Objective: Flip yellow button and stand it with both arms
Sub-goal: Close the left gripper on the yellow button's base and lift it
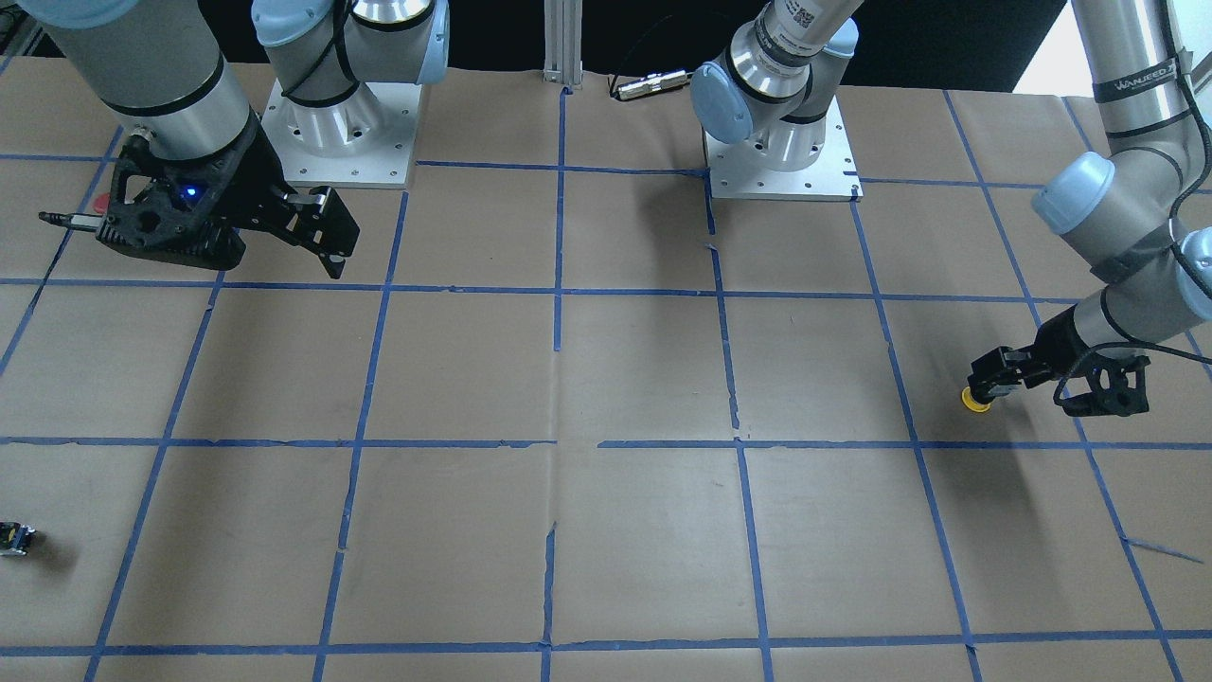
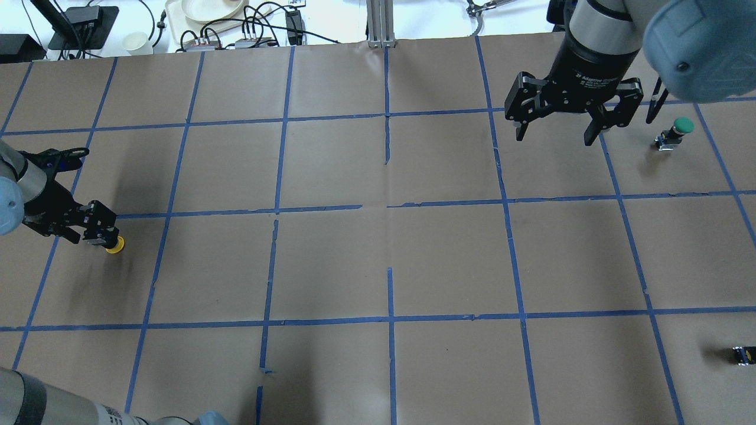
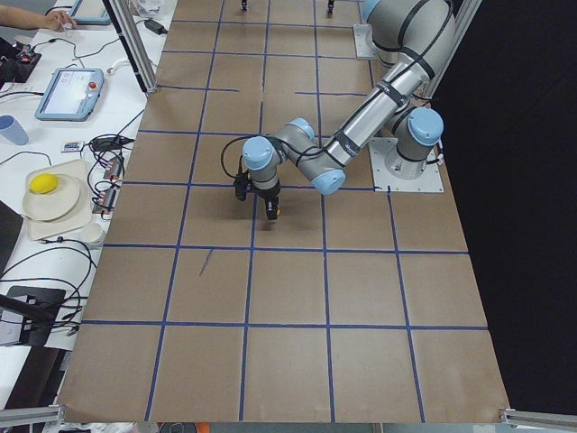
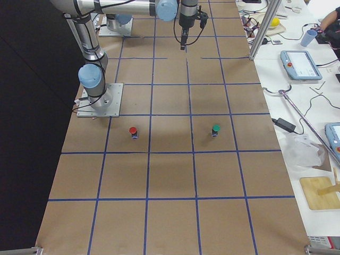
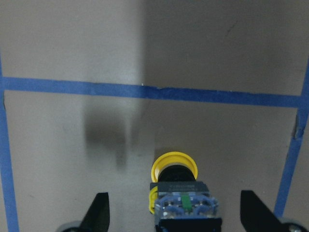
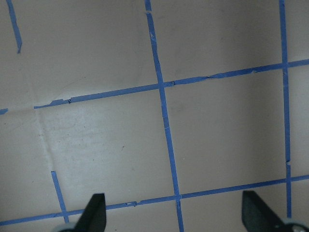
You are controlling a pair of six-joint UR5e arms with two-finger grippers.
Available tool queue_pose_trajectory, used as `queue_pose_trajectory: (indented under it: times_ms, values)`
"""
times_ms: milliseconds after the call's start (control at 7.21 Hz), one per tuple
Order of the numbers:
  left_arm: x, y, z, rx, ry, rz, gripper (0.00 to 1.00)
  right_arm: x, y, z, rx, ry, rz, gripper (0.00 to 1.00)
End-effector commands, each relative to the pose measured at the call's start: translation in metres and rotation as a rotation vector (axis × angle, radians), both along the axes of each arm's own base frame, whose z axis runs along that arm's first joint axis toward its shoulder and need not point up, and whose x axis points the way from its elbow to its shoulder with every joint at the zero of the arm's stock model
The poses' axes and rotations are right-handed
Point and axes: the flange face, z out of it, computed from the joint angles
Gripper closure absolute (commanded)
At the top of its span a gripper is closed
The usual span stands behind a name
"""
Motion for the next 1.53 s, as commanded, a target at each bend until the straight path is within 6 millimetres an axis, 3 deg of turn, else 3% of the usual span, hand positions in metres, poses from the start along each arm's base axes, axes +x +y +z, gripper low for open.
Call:
queue_pose_trajectory:
  times_ms: [0,139,416,555,832,1109,1387]
  values:
    - [-0.008,-0.004,0.01,-0.011,-0.007,-0.018,0.29,0.0,0.0,0.0,0.001,-0.001,0.001,0.0]
    - [-0.01,-0.007,0.011,-0.013,-0.009,-0.023,0.35,0.0,0.001,0.001,0.0,-0.001,0.001,0.0]
    - [-0.011,-0.005,0.011,-0.01,-0.002,-0.03,0.81,0.001,0.001,0.001,-0.001,-0.001,0.002,0.0]
    - [-0.018,-0.007,0.015,0.003,0.015,-0.038,0.9,0.001,0.001,0.001,0.001,-0.001,0.002,0.0]
    - [-0.027,-0.01,0.038,-0.023,0.023,-0.046,0.97,0.001,0.001,0.001,0.001,0.001,0.002,0.0]
    - [-0.079,-0.038,0.094,-0.024,0.089,-0.091,0.98,0.001,0.001,0.001,0.0,-0.001,0.002,0.0]
    - [-0.145,-0.062,0.127,-0.022,0.314,-0.008,0.98,-0.002,0.001,0.0,0.003,0.003,0.004,0.0]
